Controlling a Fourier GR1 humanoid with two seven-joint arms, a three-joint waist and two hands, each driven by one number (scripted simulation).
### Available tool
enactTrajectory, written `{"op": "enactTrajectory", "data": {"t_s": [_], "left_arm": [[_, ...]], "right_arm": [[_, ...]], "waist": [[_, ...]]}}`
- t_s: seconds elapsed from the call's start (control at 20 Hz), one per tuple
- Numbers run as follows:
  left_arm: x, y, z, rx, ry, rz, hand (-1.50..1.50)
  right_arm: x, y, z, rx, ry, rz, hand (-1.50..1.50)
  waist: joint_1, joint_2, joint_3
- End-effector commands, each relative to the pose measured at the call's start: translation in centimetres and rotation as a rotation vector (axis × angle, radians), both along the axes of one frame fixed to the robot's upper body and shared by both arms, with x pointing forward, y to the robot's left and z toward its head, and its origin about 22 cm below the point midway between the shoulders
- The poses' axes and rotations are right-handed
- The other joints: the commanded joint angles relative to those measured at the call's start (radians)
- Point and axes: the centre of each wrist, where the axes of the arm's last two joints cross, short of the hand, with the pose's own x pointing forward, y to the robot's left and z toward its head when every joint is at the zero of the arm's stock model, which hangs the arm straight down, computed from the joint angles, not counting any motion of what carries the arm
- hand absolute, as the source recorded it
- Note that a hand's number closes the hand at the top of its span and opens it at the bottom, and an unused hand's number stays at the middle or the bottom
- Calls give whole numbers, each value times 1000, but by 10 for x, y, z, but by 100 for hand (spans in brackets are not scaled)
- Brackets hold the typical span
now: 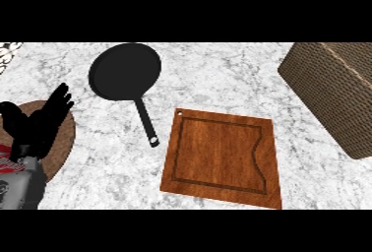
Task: Pick the bell pepper from the cutting board and place it in the basket
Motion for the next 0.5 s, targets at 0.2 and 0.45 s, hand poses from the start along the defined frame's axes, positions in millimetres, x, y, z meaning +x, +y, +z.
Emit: {"op": "enactTrajectory", "data": {"t_s": [0.2, 0.45], "left_arm": [[-20, 13, -18, -17, 23, 60, 0], [-22, 24, -10, -8, 32, 68, 0]], "right_arm": [[-50, -1, -3, 91, -215, -8, -150], [-100, 3, -34, 154, -127, 72, -150]], "waist": [[-54, -23, -2], [-71, -25, -2]]}}
